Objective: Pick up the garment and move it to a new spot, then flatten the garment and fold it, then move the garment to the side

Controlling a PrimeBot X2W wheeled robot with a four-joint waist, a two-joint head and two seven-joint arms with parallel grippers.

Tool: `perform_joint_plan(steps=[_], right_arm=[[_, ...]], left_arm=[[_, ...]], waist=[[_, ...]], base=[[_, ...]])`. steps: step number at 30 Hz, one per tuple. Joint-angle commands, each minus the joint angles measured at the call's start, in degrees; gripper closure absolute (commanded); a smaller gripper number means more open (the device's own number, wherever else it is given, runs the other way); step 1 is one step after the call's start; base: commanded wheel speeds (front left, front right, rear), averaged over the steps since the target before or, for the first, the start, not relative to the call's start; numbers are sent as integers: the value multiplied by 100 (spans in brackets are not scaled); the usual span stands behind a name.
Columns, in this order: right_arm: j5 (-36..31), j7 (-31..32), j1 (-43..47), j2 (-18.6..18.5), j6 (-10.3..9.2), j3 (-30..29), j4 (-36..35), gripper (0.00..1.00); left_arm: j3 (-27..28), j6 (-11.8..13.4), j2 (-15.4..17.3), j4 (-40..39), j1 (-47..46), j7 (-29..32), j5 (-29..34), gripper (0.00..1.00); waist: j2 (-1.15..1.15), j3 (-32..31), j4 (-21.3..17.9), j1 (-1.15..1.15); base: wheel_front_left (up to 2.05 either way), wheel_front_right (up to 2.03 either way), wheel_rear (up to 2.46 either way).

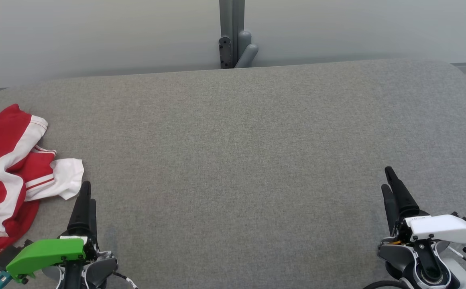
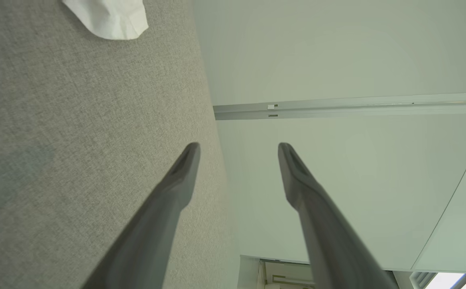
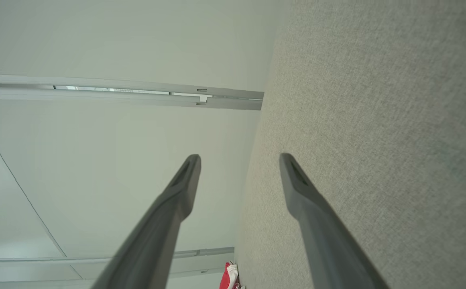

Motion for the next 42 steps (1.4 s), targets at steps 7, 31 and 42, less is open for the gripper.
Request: perform_joint_plan(steps=[7, 31, 42], right_arm=[[-1383, -33, 75, 134, 2, -270, -235, 0], [-5277, -62, 367, 312, 2, -871, -218, 0], [-6341, -75, 463, 389, 3, -1025, -45, 0]], left_arm=[[-83, -89, 32, -79, -4, -228, 784, 0], [-13, -158, 47, -125, 219, -753, 3778, 0], [8, -162, 55, -130, 405, -945, 5163, 0]], waist=[[-2, -11, 3, 0], [-2, -23, -50, 0], [-2, -36, -56, 0]], base=[[0, 0, 0], [0, 0, 0], [0, 0, 0]])
